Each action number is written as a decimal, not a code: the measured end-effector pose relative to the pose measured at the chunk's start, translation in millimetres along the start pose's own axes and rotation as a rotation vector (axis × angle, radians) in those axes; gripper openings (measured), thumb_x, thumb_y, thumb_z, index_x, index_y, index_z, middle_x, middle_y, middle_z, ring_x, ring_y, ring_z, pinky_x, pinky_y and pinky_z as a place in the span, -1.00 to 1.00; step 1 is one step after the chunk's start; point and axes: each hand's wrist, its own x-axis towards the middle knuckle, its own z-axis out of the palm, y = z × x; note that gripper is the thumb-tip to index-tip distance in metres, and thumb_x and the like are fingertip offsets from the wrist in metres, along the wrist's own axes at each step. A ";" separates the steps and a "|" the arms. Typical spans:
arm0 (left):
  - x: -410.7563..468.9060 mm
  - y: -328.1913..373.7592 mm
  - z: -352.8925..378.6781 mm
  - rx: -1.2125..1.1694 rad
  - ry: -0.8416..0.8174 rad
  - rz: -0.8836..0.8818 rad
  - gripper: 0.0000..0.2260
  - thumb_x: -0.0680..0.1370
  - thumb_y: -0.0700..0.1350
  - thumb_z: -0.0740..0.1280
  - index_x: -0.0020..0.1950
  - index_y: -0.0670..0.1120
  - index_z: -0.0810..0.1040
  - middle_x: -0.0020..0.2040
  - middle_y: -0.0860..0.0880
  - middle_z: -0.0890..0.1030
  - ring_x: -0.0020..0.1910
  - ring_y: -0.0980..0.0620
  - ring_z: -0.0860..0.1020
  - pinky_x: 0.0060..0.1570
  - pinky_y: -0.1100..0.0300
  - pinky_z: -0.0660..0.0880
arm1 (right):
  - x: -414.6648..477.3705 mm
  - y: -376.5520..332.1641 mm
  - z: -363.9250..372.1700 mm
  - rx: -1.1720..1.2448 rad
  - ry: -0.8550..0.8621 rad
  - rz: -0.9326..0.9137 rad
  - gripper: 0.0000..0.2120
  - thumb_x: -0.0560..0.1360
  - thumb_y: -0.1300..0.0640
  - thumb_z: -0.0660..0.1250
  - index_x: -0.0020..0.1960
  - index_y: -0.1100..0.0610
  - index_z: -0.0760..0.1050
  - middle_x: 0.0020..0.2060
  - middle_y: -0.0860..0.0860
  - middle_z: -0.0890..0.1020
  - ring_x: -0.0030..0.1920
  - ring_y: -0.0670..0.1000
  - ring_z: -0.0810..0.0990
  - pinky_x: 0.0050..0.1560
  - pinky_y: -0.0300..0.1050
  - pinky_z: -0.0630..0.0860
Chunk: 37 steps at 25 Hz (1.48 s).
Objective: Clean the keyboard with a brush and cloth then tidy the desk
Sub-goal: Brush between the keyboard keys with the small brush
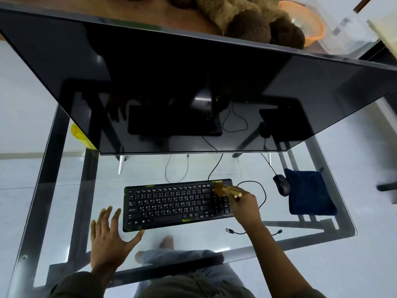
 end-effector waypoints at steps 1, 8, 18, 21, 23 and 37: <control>0.2 0.1 0.4 0.000 0.001 0.000 -0.06 0.32 0.54 0.14 0.48 -0.09 0.33 0.56 -0.18 0.26 0.59 -0.19 0.11 0.54 -0.22 0.00 | 0.7 0.8 -3.7 0.001 0.008 -0.007 -0.84 0.54 0.09 0.42 0.08 -0.10 0.70 -0.05 -0.15 0.73 -0.22 -0.17 0.66 -0.15 -0.29 0.57; -0.7 0.7 0.6 0.002 0.001 0.002 -0.06 0.32 0.54 0.13 0.48 -0.09 0.34 0.55 -0.18 0.26 0.58 -0.19 0.12 0.54 -0.22 0.00 | -6.1 7.0 -16.5 0.011 -0.117 -0.019 -0.83 0.53 0.11 0.43 -0.05 -0.18 0.68 -0.03 -0.22 0.70 -0.16 -0.27 0.65 -0.11 -0.35 0.56; -0.7 1.1 -0.1 -0.002 0.012 0.009 -0.08 0.31 0.52 0.17 0.47 -0.09 0.34 0.54 -0.19 0.28 0.58 -0.19 0.13 0.54 -0.23 0.01 | -17.9 12.8 -20.2 -0.084 -0.090 0.040 -0.79 0.54 0.19 0.33 -0.12 0.01 0.72 -0.27 -0.22 0.70 -0.38 -0.25 0.58 -0.22 -0.31 0.45; -1.3 2.1 -1.6 -0.009 0.013 0.012 -0.07 0.31 0.53 0.16 0.46 -0.10 0.36 0.53 -0.19 0.29 0.57 -0.20 0.14 0.54 -0.22 0.00 | -20.1 11.0 -21.4 -0.091 -0.206 0.008 -0.80 0.54 0.22 0.33 -0.12 0.06 0.72 -0.34 -0.31 0.67 -0.36 -0.28 0.59 -0.23 -0.42 0.42; -1.0 1.2 -2.3 -0.013 0.014 0.012 -0.06 0.32 0.55 0.12 0.46 -0.10 0.36 0.53 -0.19 0.29 0.57 -0.20 0.15 0.54 -0.20 -0.01 | -22.2 10.5 -18.7 -0.098 -0.187 0.009 -0.80 0.53 0.20 0.34 -0.13 0.01 0.71 -0.31 -0.31 0.68 -0.30 -0.24 0.63 -0.18 -0.35 0.48; -1.5 2.9 -1.6 -0.001 0.018 0.014 -0.07 0.31 0.52 0.16 0.46 -0.10 0.35 0.53 -0.20 0.29 0.57 -0.21 0.15 0.53 -0.22 0.00 | -22.6 -7.9 -16.9 0.004 -0.197 -0.017 -0.87 0.53 0.16 0.40 -0.06 0.00 0.72 -0.29 -0.24 0.67 -0.32 -0.22 0.59 -0.22 -0.32 0.46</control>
